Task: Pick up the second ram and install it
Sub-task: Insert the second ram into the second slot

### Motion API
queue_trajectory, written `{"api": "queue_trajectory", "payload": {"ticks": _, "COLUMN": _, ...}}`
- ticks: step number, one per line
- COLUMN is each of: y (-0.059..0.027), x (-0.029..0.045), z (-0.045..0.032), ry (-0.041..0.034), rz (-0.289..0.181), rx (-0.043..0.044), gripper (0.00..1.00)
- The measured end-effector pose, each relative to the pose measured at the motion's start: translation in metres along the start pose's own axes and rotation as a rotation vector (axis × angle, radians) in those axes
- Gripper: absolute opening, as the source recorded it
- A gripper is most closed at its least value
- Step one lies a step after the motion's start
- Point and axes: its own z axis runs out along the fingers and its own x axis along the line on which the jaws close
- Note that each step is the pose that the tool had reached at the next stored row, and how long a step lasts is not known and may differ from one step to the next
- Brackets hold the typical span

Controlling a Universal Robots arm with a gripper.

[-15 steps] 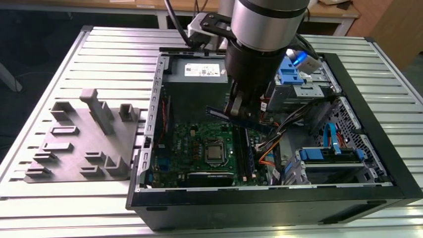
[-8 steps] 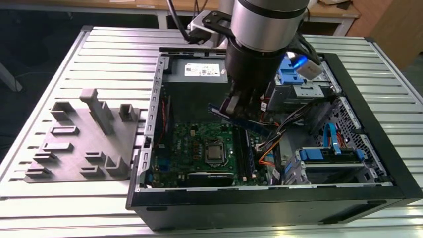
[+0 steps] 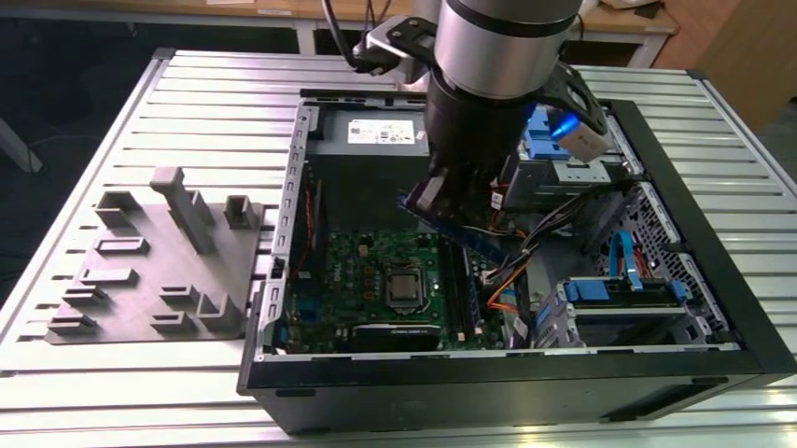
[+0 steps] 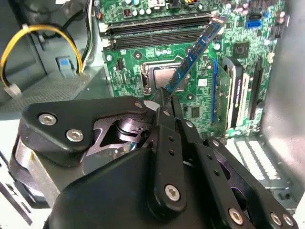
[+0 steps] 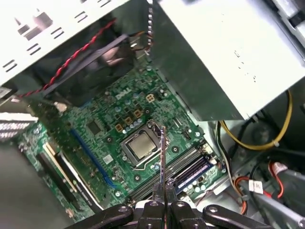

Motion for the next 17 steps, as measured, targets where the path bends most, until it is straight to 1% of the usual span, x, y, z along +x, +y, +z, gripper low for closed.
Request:
{"api": "queue_trajectory", "payload": {"ticks": 16, "y": -0.0001, "x": 0.0001, "z": 0.0020, "ry": -0.0144, "rz": 0.290, "rx": 0.0118, "gripper": 0.10}}
{"api": "queue_trajectory", "payload": {"ticks": 17, "y": -0.0001, "x": 0.0001, "z": 0.0023, "ry": -0.0163, "rz": 0.328, "rx": 0.0133, "gripper": 0.10}}
